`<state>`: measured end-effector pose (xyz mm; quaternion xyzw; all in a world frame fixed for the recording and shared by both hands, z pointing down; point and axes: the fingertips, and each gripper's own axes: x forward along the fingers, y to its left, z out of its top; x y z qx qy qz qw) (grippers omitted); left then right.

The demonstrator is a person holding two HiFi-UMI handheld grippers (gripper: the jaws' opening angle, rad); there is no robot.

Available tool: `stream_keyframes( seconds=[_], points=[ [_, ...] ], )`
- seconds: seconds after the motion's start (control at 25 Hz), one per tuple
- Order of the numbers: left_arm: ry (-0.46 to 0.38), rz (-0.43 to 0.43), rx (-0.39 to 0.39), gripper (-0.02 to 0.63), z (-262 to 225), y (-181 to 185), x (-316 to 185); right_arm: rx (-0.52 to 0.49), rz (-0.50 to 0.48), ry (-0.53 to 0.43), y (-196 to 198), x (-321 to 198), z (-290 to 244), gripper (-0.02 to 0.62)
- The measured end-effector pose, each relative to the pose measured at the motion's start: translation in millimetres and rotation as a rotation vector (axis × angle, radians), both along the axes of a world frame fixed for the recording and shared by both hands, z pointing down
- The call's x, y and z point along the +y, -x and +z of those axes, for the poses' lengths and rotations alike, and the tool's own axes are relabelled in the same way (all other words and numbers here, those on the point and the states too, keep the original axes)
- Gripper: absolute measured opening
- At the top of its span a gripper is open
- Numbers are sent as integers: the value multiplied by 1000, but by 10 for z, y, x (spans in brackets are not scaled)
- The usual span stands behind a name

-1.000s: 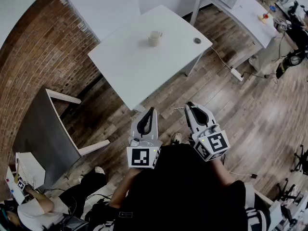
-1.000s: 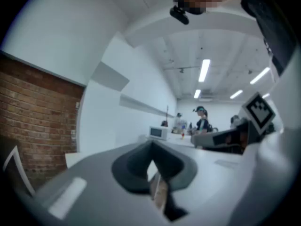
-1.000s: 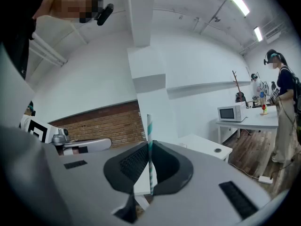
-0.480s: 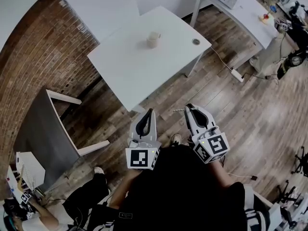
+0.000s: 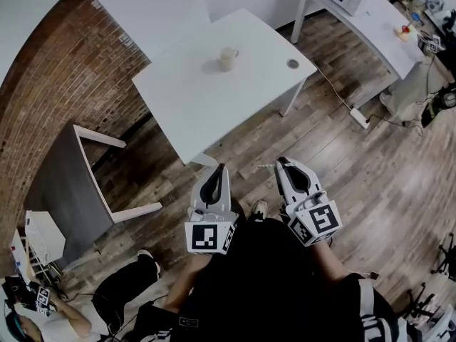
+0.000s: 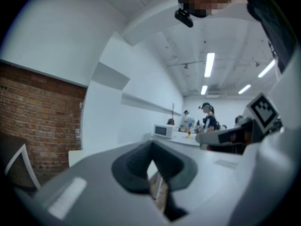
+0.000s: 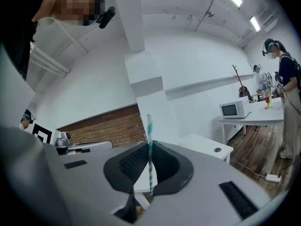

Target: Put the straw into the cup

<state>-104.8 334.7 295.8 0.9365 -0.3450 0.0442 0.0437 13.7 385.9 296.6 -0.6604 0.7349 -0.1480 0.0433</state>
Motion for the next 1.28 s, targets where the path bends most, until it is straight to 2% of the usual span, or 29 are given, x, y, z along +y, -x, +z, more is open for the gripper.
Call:
stream_keyframes(
  seconds=[0.24, 0.48, 0.72, 0.96, 1.28],
  points=[
    [11, -27, -24, 5, 48, -89, -161, -24, -19, 5, -125, -200, 53, 25],
    [15, -14, -10, 5, 155, -330, -611, -6, -14, 15, -318, -641, 118, 25],
    [14, 3, 8, 5, 130, -561, -1329, 14, -12, 36, -487, -1352, 96, 25],
    [48, 2, 37, 5, 130, -741, -2061, 34, -3, 48, -676, -2122, 53, 25],
    [91, -7, 62, 5, 232, -712, -2862, 60, 0, 80, -727, -3027, 114, 25]
  ],
)
